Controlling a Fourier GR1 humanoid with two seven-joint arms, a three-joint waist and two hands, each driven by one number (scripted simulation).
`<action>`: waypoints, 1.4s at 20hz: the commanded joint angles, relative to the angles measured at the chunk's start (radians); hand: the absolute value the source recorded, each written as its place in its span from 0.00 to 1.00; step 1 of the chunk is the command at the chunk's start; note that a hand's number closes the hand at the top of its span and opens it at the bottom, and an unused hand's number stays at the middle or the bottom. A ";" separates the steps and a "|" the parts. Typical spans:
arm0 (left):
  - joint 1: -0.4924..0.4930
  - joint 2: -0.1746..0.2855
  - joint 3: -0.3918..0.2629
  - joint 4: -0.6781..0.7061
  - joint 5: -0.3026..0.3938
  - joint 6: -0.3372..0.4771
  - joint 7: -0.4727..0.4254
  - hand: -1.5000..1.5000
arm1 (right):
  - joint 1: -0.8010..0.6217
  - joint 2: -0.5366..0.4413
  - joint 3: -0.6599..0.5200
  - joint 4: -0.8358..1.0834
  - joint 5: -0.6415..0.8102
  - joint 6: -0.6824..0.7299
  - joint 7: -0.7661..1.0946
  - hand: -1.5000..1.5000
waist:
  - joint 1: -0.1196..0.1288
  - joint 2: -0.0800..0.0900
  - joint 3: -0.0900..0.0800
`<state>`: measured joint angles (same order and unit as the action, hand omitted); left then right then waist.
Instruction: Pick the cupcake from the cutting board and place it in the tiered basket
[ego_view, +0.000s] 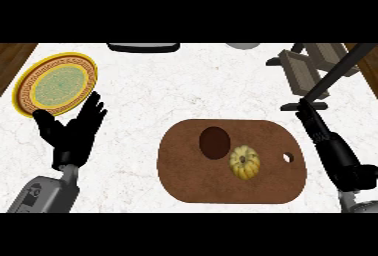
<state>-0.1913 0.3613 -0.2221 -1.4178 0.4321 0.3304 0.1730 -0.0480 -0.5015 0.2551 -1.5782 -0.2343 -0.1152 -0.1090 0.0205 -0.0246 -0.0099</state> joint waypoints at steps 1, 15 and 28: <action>0.059 -0.024 0.000 -0.025 -0.052 0.007 -0.099 0.50 | -0.005 0.032 -0.069 -0.036 -0.050 0.009 -0.038 1.00 | -0.019 0.023 0.010; -0.050 -0.038 -0.105 -0.109 -0.263 0.114 -0.119 0.50 | 0.106 0.353 -0.148 -0.158 -0.453 0.188 -0.196 0.00 | -0.034 0.022 0.011; 0.008 -0.044 -0.116 -0.101 -0.305 0.127 -0.164 0.50 | 0.204 -0.256 -0.173 -0.554 0.114 0.131 0.187 0.00 | -0.042 0.013 -0.002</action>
<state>-0.1802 0.3240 -0.3267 -1.5229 0.1470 0.4446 0.0095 0.1734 -0.6033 0.0778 -2.0231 -0.2764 0.0303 -0.0607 -0.0230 -0.0105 -0.0076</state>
